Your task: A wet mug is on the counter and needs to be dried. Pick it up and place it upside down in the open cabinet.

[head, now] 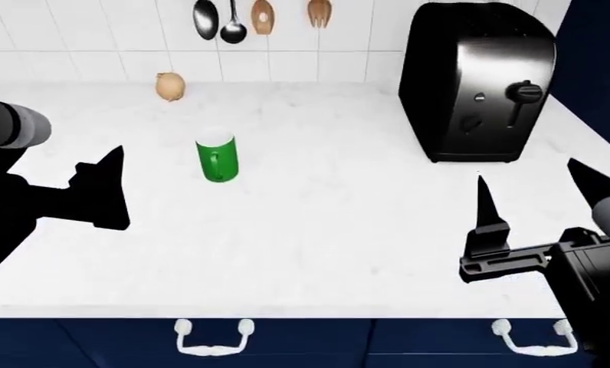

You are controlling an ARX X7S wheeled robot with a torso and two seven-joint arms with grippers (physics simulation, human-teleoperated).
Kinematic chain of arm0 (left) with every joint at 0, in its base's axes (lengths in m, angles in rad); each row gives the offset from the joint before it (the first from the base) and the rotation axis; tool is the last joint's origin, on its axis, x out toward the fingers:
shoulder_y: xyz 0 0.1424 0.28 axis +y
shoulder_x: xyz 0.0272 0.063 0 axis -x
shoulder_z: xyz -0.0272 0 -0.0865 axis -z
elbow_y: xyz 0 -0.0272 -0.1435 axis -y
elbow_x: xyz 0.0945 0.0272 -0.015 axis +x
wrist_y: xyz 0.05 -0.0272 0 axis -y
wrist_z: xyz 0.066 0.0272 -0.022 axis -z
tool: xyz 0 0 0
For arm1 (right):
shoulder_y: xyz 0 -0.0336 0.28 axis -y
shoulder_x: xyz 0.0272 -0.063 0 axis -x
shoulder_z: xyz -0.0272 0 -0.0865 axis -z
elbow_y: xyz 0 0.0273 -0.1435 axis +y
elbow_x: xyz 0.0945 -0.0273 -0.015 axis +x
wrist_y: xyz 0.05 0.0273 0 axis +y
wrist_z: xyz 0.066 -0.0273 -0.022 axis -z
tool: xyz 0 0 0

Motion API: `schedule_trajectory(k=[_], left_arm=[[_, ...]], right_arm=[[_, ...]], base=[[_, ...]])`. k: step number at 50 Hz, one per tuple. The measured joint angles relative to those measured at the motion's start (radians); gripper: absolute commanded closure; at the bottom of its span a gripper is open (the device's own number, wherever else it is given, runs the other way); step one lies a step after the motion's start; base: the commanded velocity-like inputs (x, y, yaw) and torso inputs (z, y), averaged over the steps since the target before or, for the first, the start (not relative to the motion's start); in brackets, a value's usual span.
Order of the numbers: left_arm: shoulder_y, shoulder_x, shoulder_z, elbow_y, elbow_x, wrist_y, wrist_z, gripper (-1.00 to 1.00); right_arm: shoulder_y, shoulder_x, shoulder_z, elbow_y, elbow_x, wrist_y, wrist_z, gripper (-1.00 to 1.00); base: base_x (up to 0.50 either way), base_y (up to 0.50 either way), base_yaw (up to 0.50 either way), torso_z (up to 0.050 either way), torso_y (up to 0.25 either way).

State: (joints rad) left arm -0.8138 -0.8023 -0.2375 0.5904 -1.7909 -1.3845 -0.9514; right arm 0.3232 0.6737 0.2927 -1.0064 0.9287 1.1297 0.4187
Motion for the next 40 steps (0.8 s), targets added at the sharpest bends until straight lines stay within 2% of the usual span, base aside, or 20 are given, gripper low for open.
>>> schedule_trajectory(k=[23, 31, 40], left_arm=[[0.013, -0.036, 0.016, 0.019, -0.052, 0.03, -0.004, -1.0], [0.038, -0.06, 0.015, 0.044, -0.113, 0.058, -0.035, -1.0], [0.136, -0.04, -0.019, 0.103, -0.13, 0.051, -0.011, -1.0]], right_arm=[[-0.018, 0.03, -0.014, 0.001, 0.022, -0.036, 0.027, -1.0], [-0.023, 0.039, -0.017, 0.005, 0.032, -0.045, 0.039, -1.0], [-0.043, 0.048, -0.031, 0.007, 0.013, -0.073, 0.037, -1.0]], base=[[0.47, 0.0, 0.0, 0.0, 0.001], [0.0, 0.0, 0.0, 0.0, 0.001], [0.0, 0.0, 0.0, 0.0, 0.0]])
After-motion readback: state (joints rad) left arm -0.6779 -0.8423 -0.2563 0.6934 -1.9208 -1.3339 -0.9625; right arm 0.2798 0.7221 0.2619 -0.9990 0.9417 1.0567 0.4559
